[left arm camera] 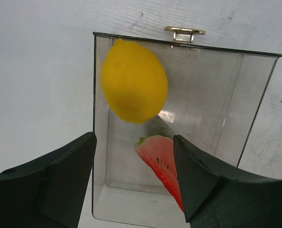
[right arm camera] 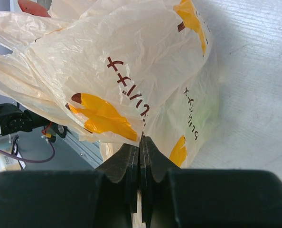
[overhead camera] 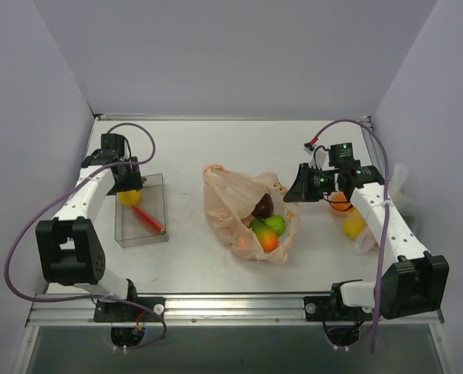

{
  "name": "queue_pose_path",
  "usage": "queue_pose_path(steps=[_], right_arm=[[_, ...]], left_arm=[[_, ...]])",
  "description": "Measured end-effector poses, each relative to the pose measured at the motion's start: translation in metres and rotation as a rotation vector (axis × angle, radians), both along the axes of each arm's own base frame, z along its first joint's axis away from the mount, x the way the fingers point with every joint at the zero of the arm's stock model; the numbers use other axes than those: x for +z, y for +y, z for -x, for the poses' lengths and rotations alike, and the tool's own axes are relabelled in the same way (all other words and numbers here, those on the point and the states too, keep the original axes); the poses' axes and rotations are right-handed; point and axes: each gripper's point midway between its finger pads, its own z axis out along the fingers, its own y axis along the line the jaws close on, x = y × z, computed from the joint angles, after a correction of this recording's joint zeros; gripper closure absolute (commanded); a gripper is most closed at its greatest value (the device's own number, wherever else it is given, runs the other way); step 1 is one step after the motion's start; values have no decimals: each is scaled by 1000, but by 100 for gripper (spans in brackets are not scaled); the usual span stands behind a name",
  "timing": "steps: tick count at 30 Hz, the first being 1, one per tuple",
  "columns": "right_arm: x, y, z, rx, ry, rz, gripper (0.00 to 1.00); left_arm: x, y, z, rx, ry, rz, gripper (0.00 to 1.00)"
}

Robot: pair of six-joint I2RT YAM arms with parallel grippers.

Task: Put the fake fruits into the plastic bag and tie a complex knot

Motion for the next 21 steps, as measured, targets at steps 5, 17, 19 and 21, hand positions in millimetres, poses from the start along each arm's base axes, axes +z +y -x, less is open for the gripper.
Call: queue_pose_path(steps=[5, 17, 19, 21], right_arm=[[-1, -1, 0, 1, -4, 5, 100], [-1, -1, -1, 11, -13, 11, 100], [-1, -1, -1, 11, -14, 11, 100], [-1, -1, -1, 11, -14, 11, 100]], left_arm=[[-20, 3, -2, 79, 42, 6, 24], [-65, 9, -12, 170, 111, -11, 21], [-72, 9, -14, 173, 119, -10, 23], [-74, 10, -16, 174, 118, -11, 30]])
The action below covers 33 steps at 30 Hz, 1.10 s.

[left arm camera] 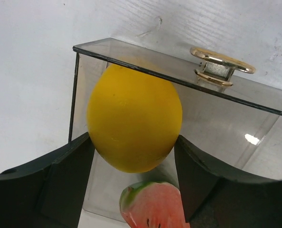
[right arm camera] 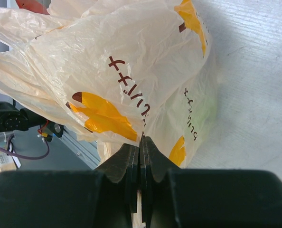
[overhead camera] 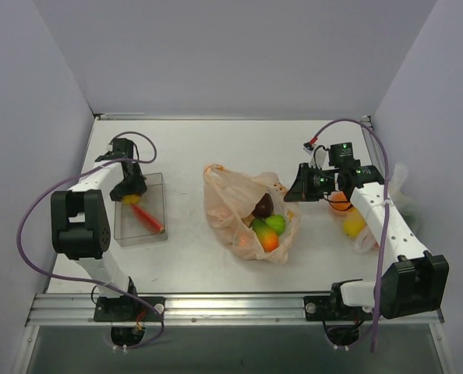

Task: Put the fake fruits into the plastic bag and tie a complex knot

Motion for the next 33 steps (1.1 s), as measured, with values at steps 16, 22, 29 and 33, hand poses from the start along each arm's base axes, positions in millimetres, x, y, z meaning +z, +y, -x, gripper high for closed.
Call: queue_pose_path(steps=[16, 22, 29, 33], right_arm=[[-1, 0, 0, 2, 0, 1, 100], [-1, 0, 0, 1, 1, 1, 100], [-2, 0, -1, -1, 4, 0, 100], [-2, 0, -1, -1, 4, 0, 100]], left_arm=[[192, -89, -6, -477, -627, 286, 69], [323, -213, 84, -1127, -1035, 437, 69], [291, -343, 166, -1680, -925, 593, 69], [219, -393, 165, -1788, -716, 585, 69]])
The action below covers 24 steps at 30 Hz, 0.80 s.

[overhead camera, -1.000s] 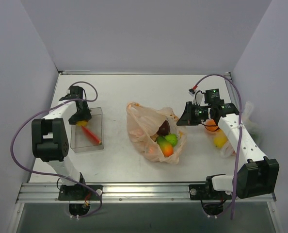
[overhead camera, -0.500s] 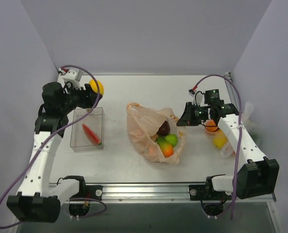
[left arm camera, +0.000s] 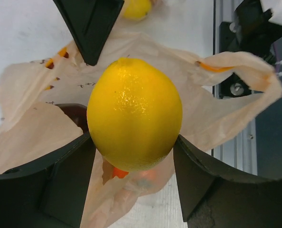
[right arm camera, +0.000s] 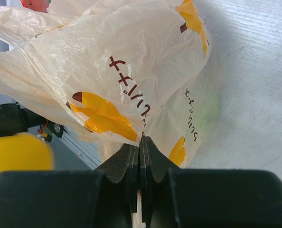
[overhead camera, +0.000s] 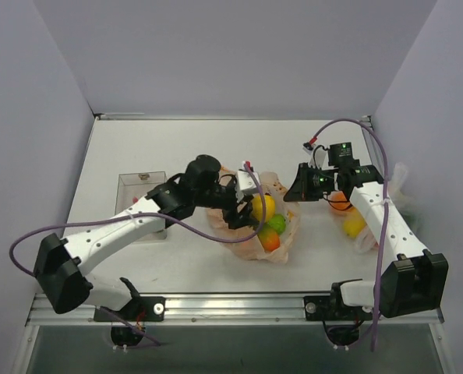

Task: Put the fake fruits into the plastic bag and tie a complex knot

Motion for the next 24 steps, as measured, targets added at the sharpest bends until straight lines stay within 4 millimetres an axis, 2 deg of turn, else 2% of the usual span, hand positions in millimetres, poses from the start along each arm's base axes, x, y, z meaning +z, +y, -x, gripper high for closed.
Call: queue_pose_path(steps=[4, 6, 7, 9, 10, 13, 14, 17, 20, 22, 24], right_arm=[[0, 0, 0, 0, 0, 0, 100], [0, 0, 0, 0, 0, 0, 100], [0, 0, 0, 0, 0, 0, 100], [-1, 0, 0, 1, 1, 0, 100], [-2, -2, -1, -3, -7, 13, 100], [-4, -5, -3, -12, -8, 18, 100], [-4, -4, -2, -10, -8, 17, 100], [-3, -3, -2, -5, -8, 17, 100], [-4, -2, -2, -2, -7, 18, 100], [-6, -2, -3, 1, -2, 20, 100], [-8, -1, -5, 10, 4, 25, 100]], left_arm=[[-54, -25, -10, -14, 30, -116, 69], [-68, -36, -19, -4, 27, -151, 68], [-71, -43, -27, 8, 20, -162, 62], [-78, -52, -47, 52, -1, -189, 59], [-81, -54, -57, 77, -6, -207, 50], [-88, -48, -83, 164, -29, -243, 31], [-90, -42, -89, 189, -37, -259, 20], [-81, -27, -102, 246, -69, -259, 11], [-59, -5, -94, 266, -82, -227, 3], [-29, 5, -82, 267, -87, -162, 3], [16, 17, -69, 270, -105, -54, 3]])
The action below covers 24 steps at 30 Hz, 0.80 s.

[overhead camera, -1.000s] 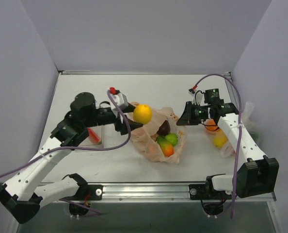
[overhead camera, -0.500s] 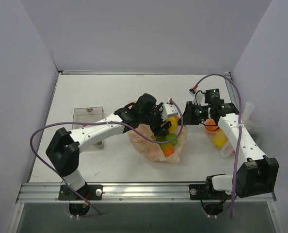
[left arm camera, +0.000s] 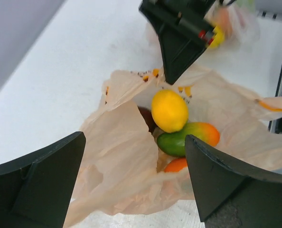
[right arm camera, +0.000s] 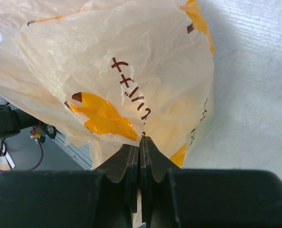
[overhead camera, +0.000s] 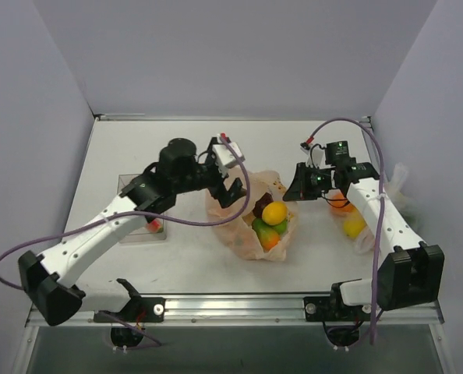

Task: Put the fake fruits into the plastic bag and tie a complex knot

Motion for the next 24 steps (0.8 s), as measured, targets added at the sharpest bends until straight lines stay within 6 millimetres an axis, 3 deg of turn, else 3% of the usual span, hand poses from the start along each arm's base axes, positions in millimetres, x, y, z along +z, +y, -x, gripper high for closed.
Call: queue_pose_path(steps=[2, 4, 6, 8, 11, 14, 15, 18, 21, 24], right_arm=[[-1, 3, -4, 12, 3, 5, 100], [0, 8, -9, 28, 0, 10, 100], [1, 14, -15, 50, -10, 17, 100], [4, 21, -21, 74, -29, 27, 100], [10, 30, -37, 104, -71, 50, 96], [20, 36, -56, 118, -125, 71, 72], [24, 37, -61, 121, -145, 76, 48], [40, 30, -74, 108, -213, 89, 23], [56, 7, -81, 66, -275, 103, 15], [82, -27, -74, 15, -357, 123, 13]], left_arm=[[38, 15, 9, 14, -31, 88, 2], [70, 40, 6, 73, -62, 166, 3], [89, 68, -5, 136, -87, 212, 3], [94, 98, -23, 215, -98, 227, 3], [69, 143, -47, 309, -52, 215, 3], [32, 165, -54, 340, 47, 205, 2], [22, 167, -53, 333, 78, 206, 3], [4, 165, -44, 287, 146, 218, 3], [6, 160, -37, 234, 158, 233, 3], [14, 156, -28, 186, 145, 248, 3]])
